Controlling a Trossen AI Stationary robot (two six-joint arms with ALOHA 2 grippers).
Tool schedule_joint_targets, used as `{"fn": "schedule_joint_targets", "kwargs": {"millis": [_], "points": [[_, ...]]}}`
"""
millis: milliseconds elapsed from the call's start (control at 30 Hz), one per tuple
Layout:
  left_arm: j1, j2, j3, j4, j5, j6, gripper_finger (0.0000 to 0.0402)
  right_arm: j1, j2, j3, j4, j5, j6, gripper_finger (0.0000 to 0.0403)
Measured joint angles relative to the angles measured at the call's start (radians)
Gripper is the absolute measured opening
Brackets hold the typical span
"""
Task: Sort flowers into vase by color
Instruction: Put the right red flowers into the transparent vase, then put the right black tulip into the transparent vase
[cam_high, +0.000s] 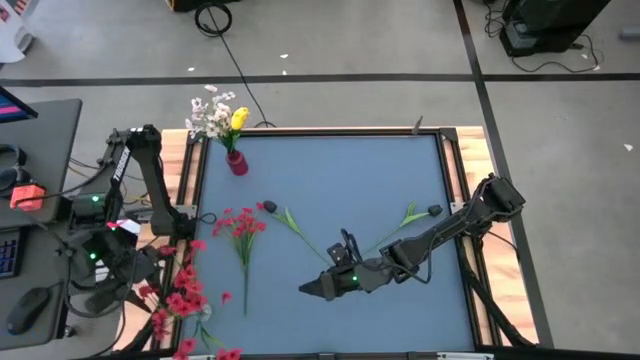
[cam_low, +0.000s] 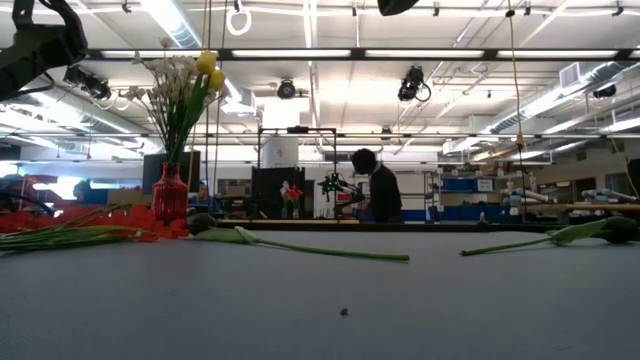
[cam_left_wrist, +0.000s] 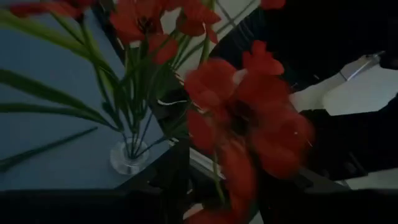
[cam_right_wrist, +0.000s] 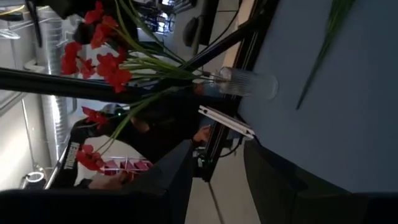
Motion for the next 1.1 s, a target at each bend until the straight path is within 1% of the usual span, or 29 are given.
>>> {"fn": "schedule_joint_targets", "kwargs": {"millis": [100,167,233,367,600,667,767,933,1100], "points": [[0.0,0.001,0.054,-0.085,0.001,-0.017,0.0161,0.0,0.0,0.0,-0.046,-0.009,0.046,0.0153],[0.0,0.001,0.093,-0.184,0.001,-0.072,0.0161,0.0,0.0,0.0,-0.117,-0.022,0.101,0.0153],[0.0,0.001,0.125,-0.293,0.002,-0.154,0.0161,0.0,0.0,0.0,-0.21,-0.035,0.171,0.0153],[0.0,-0.002,0.16,-0.4,0.001,-0.29,0.0161,-0.006,0.0,0.0,-0.407,-0.086,0.276,0.0153],[0.0,-0.002,0.219,-0.582,-0.023,-0.622,0.016,-0.038,0.0,0.0,-0.696,-0.155,0.354,0.0153],[0.0,-0.002,0.236,-0.637,-0.023,-0.698,0.016,-0.058,0.0,0.0,-0.758,-0.2,0.312,0.0153],[0.0,-0.002,0.257,-0.695,-0.026,-0.824,0.016,-0.096,0.0,0.0,-0.822,-0.28,0.179,0.0153],[0.001,-0.004,0.263,-0.694,-0.038,-0.971,0.016,-0.173,0.0,0.0,-0.928,-0.368,-0.057,0.0153],[0.041,-0.001,0.263,-0.692,-0.038,-1.101,0.0151,-0.245,0.0,0.0,-1.151,-0.448,-0.151,0.0153]]}}
